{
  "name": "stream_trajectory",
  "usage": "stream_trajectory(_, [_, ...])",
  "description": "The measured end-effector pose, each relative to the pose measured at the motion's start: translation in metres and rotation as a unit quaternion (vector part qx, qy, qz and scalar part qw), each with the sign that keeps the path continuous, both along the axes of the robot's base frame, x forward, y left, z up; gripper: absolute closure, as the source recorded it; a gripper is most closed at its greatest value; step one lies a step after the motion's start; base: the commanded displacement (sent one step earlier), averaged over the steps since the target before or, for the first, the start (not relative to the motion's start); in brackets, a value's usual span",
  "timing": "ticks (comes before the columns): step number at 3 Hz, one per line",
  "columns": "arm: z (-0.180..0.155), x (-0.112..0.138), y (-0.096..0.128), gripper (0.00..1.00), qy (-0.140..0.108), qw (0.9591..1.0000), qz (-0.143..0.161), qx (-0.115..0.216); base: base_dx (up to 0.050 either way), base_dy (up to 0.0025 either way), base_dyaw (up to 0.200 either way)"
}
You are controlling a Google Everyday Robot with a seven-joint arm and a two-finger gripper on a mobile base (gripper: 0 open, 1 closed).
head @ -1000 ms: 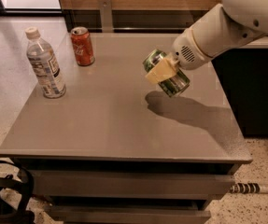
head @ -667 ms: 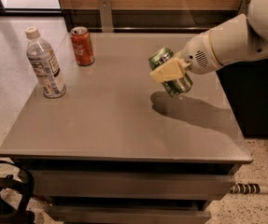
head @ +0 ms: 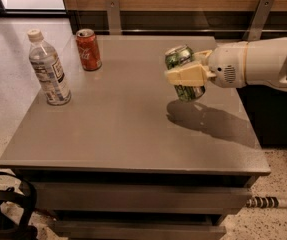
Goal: Place green can upright
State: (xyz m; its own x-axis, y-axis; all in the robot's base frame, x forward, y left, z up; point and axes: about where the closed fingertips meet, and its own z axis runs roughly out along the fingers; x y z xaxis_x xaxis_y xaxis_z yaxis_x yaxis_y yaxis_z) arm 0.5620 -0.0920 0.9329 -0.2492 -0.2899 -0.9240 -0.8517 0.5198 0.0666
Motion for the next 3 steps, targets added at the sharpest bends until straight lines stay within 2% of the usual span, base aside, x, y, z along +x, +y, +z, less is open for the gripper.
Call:
stream_trajectory(1, [0.006,-0.008,0.005,1.00,-0.061,0.9972,-0.001,0.045,0.000,0.00000,0.000])
stream_trajectory(2, [0.004,-0.013,0.014,1.00,-0.093,0.9934,-0.001,0.066,0.000,0.00000,0.000])
stream_trajectory(3, [0.002,-0.019,0.022,1.00,-0.115,0.9902,0.001,0.079,0.000,0.00000,0.000])
